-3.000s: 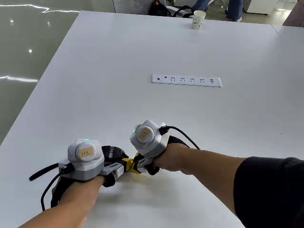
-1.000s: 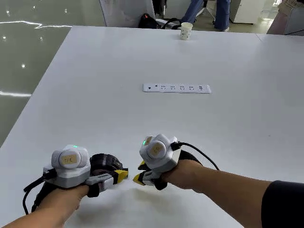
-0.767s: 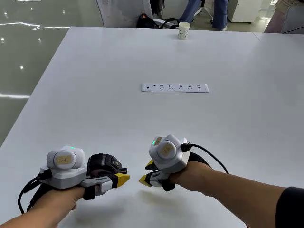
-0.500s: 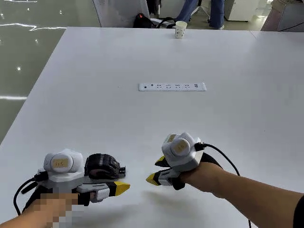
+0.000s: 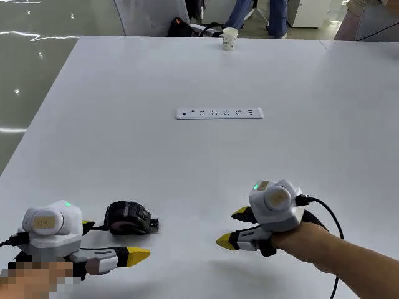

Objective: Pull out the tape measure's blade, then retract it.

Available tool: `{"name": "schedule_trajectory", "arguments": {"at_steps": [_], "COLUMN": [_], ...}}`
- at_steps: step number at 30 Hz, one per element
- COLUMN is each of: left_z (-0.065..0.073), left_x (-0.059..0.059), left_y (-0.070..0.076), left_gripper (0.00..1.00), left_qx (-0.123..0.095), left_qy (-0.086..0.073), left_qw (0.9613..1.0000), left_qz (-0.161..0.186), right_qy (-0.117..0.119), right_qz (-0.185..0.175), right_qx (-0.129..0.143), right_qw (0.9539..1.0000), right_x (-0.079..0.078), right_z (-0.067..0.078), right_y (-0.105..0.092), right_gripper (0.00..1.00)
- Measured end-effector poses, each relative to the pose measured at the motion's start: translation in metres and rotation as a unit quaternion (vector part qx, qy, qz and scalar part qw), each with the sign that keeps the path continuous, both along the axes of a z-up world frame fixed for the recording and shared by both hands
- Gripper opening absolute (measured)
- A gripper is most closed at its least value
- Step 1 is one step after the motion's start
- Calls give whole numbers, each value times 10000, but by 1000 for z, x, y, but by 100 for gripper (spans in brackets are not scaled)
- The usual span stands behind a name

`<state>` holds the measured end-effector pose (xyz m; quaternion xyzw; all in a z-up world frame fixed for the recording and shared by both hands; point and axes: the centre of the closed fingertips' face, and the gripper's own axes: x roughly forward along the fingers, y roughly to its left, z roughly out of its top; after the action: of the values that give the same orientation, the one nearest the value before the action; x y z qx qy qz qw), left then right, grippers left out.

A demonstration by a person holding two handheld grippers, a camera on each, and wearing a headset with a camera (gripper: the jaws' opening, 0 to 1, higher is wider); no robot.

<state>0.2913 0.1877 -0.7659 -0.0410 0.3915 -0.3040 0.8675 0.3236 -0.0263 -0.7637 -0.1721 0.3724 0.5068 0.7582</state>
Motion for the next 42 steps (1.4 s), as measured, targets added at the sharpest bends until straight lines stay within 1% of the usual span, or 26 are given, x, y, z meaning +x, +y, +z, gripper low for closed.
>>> {"name": "schedule_trajectory", "arguments": {"at_steps": [1,3,5,6,9,12,13,14,15,16,18,20,22,25,28,32,34,37,39,41,42], "left_z": [1,1,2,2,0,1,1,2,3,4,5,8,12,12,13,19,22,25,25,25,25], "left_x": [-2,-5,-7,-11,-16,-18,-18,-18,-18,-20,-21,-21,-23,-26,-29,-27,-26,-25,-26,-26,-27], "left_y": [2,4,7,5,7,10,12,14,15,15,17,21,23,26,32,43,48,52,55,57,57], "left_gripper": [99,99,99,99,99,99,99,99,99,99,99,99,99,99,99,99,99,99,99,99,99], "left_qx": [49,116,125,135,153,204,252,298,280,281,332,366,325,407,500,508,494,553,585,618,624], "left_qy": [-49,-93,-141,-205,-172,-194,-222,-285,-262,-247,-282,-335,-357,-401,-398,-434,-454,-490,-486,-480,-481], "left_qw": [10000,9998,9997,9995,9994,9992,9990,9987,9988,9987,9984,9981,9982,9974,9969,9971,9972,9967,9965,9962,9962], "left_qz": [-68,-104,-136,-211,-276,-283,-290,-310,-317,-333,-354,-351,-362,-428,-464,-369,-331,-335,-358,-378,-379], "right_qy": [-29,-50,-67,-103,-114,-117,-106,-107,-122,-146,-170,-164,-116,-125,-116,-170,-208,-218,-232,-310,-287], "right_qz": [4,7,35,86,81,32,28,35,33,11,-51,-165,-284,-393,-526,-667,-732,-845,-881,-921,-926], "right_qx": [-42,-47,-67,-116,-138,-145,-123,-97,-102,-126,-133,-48,14,53,64,48,-22,0,9,32,44], "right_qw": [10000,10000,9999,9998,9998,9998,9999,9999,9999,9998,9998,9997,9995,9991,9985,9976,9971,9962,9958,9953,9953], "right_x": [-2,-3,-4,-5,-6,-7,-9,-11,-12,-13,-13,-14,-15,-16,-16,-16,-17,-17,-17,-15,-15], "right_z": [0,2,2,1,-1,0,0,0,0,0,-1,2,3,6,9,13,13,15,16,17,17], "right_y": [-7,-15,-24,-31,-45,-56,-59,-62,-65,-69,-76,-82,-89,-103,-118,-138,-148,-158,-164,-168,-170], "right_gripper": [42,46,50,51,54,57,59,60,62,64,66,68,70,73,78,82,82,85,88,97,99]}}
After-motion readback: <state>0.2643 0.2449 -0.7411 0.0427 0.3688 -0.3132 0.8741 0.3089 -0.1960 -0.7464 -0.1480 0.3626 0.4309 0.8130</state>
